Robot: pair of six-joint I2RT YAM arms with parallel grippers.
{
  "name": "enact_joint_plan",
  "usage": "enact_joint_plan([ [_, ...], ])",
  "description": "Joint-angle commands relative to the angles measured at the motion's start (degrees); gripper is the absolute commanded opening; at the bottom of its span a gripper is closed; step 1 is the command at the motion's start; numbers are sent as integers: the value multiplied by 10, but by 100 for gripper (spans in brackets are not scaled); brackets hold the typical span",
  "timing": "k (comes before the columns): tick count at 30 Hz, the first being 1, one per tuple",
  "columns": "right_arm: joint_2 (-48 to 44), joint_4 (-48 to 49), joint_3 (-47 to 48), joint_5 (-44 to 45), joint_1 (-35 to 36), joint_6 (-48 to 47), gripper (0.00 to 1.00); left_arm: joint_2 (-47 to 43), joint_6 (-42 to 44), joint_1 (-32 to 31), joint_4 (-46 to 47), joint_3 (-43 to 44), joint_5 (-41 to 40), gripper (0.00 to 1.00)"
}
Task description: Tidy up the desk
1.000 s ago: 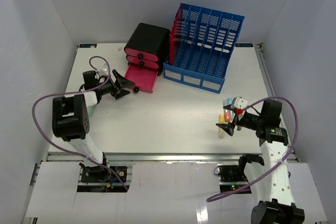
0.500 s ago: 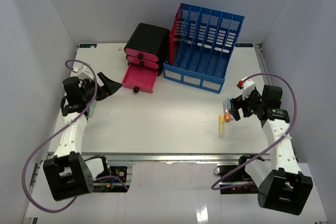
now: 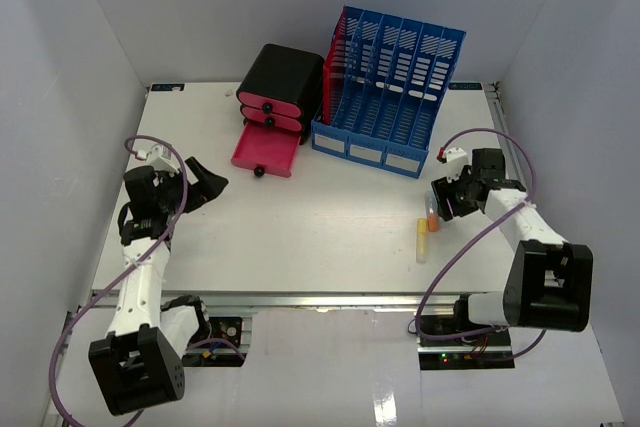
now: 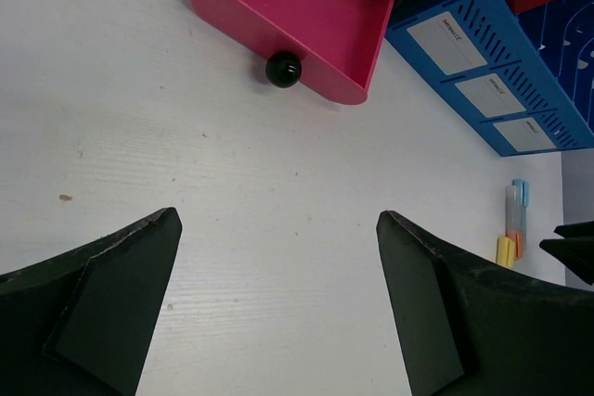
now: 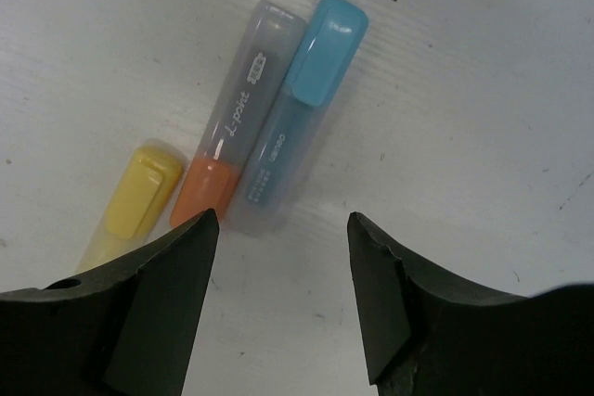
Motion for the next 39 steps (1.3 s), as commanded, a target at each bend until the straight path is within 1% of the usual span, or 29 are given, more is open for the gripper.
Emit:
enact_joint_plan([
  [1, 52, 45, 50, 28, 7, 34, 64, -21, 15, 4, 2, 4, -4, 98],
  [6, 91, 50, 64, 26, 10, 44, 63, -23, 16, 4, 2, 5, -1, 98],
  [16, 121, 62, 44, 8, 14, 51, 63, -27, 16, 4, 2, 4, 1, 98],
  [20, 132, 67, 33, 9, 14, 51, 60, -28, 16, 4, 2, 3, 0, 98],
  [26, 146, 75, 21, 16, 15, 48, 51, -29, 15, 4, -1, 3, -2, 98],
  [31, 151, 76, 21, 19, 15, 45, 40, -33, 16, 4, -6, 2, -5, 98],
  [34, 136, 76, 22, 23, 15, 40, 30, -35, 17, 4, -11, 1, -8, 98],
  [39, 78, 73, 29, 32, 15, 16, 18, -41, 17, 4, -16, -1, -14, 98],
])
